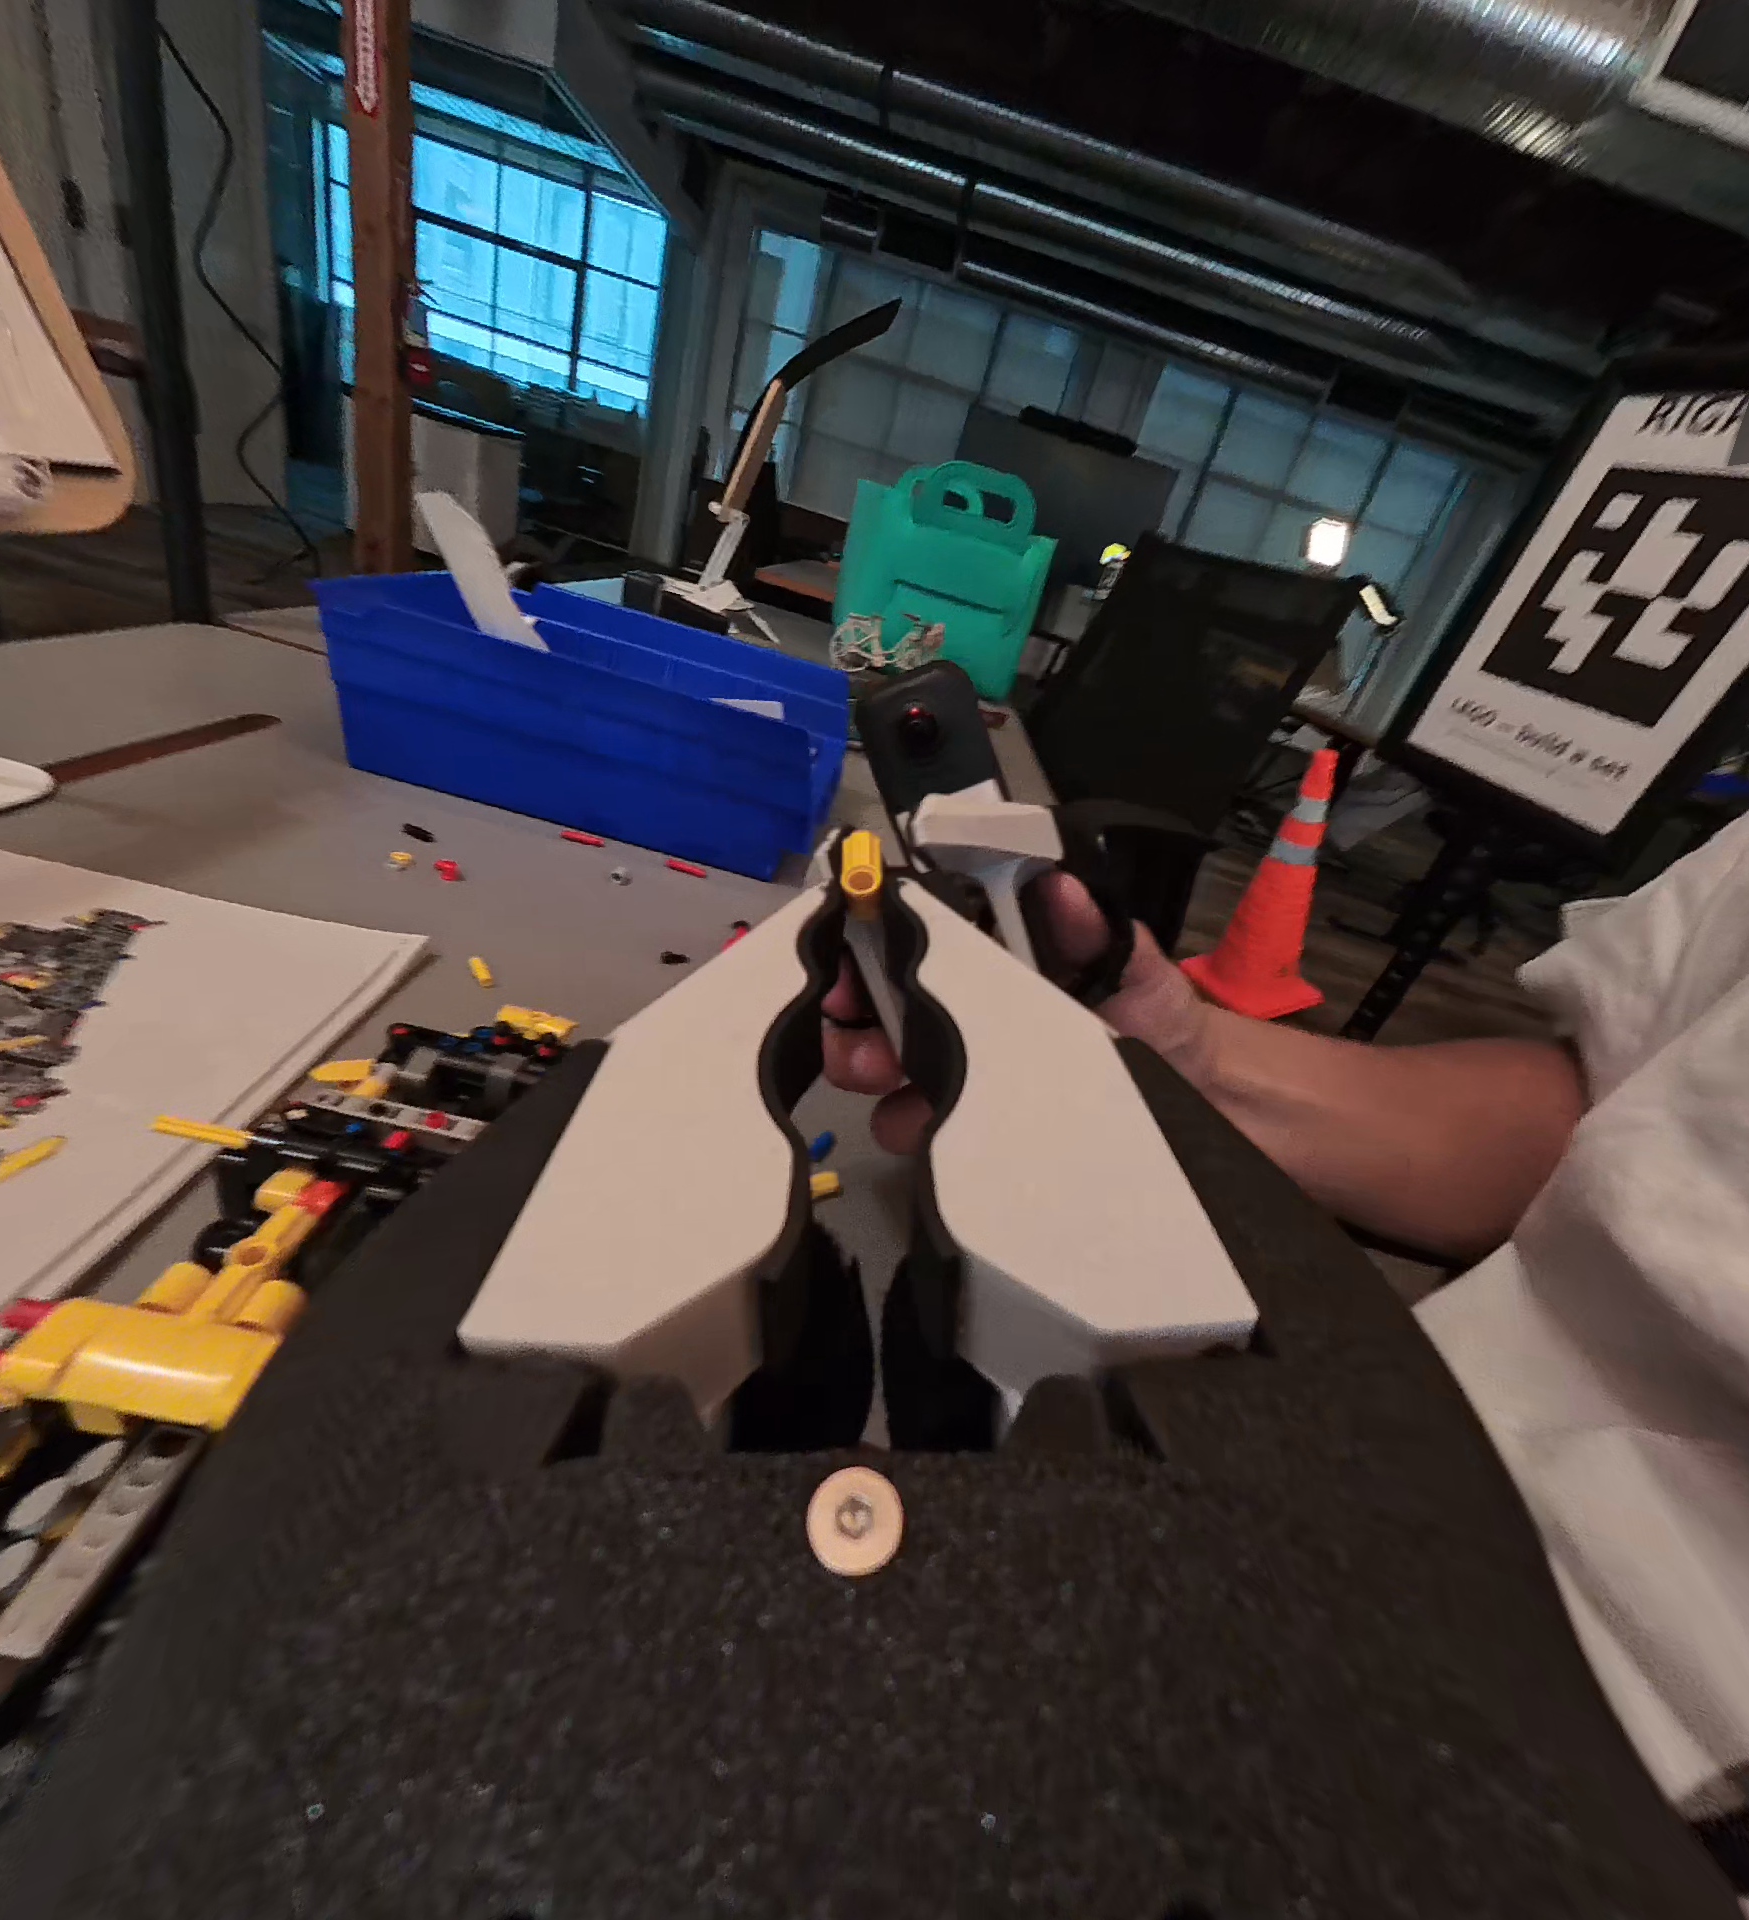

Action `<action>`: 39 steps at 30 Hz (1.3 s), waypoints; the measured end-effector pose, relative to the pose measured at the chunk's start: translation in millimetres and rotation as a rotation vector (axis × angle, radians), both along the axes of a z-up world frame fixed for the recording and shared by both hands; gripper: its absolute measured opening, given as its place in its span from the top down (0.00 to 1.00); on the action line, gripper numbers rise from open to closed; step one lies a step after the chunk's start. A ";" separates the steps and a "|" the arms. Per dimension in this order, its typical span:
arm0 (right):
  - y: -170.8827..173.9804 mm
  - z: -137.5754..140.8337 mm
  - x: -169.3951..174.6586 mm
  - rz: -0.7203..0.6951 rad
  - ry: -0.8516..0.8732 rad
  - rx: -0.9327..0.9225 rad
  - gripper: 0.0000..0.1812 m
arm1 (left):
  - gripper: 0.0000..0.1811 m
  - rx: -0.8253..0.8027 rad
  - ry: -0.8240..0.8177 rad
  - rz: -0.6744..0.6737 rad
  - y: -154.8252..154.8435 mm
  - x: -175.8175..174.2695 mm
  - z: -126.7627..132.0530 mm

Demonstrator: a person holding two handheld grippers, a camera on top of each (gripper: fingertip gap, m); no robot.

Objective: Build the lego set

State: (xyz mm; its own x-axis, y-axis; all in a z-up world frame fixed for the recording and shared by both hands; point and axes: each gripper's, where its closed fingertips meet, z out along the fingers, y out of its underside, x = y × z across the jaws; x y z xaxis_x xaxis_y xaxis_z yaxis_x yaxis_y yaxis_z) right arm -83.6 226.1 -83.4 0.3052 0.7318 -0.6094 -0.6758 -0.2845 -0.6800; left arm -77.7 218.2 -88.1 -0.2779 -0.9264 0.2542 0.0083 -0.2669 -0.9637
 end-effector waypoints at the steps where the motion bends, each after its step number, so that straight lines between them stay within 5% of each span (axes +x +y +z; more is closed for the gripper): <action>1: 0.4 -0.9 0.0 0.006 0.004 -0.008 0.92 | 0.96 0.039 -0.001 0.028 3.6 -0.4 -0.1; 8: 11.0 -20.9 1.7 -0.015 -0.060 -0.144 0.88 | 0.96 0.689 0.078 0.335 32.0 -2.1 -14.5; 13: 12.7 -24.1 5.5 -0.010 -0.043 -0.183 0.89 | 0.96 1.003 0.096 0.360 20.6 1.5 -28.8; 39: 6.5 -18.6 -1.2 0.125 0.064 -0.185 0.97 | 0.96 1.001 0.017 0.359 4.0 1.1 -18.7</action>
State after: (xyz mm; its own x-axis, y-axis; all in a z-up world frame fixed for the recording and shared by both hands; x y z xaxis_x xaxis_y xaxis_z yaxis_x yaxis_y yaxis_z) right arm -84.8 232.6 -102.0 0.1757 0.6355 -0.7518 -0.6677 -0.4843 -0.5653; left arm -76.6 222.2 -106.8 0.0502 -0.7425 -0.6679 -0.0861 0.6630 -0.7436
